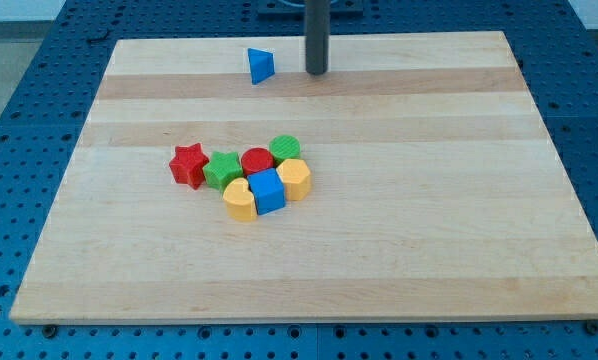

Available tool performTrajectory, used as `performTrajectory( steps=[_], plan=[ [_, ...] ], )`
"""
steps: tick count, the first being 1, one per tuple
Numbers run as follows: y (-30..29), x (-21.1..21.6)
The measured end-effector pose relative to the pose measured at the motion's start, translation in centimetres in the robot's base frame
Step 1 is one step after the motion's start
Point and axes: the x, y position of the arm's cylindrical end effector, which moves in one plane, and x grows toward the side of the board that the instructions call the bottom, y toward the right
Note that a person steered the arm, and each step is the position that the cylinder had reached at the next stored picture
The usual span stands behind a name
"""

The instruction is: Slide the blue triangle towards the top left of the board

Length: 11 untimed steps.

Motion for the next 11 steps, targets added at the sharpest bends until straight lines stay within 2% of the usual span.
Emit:
performTrajectory(
  steps=[3, 4, 6, 7, 8, 11],
  plan=[
    [-17.7, -0.9],
    [-19.4, -1.3],
    [-12.7, -0.4],
    [-10.6, -2.2],
    [-10.8, -3.9],
    [-16.1, -4.1]
  ],
)
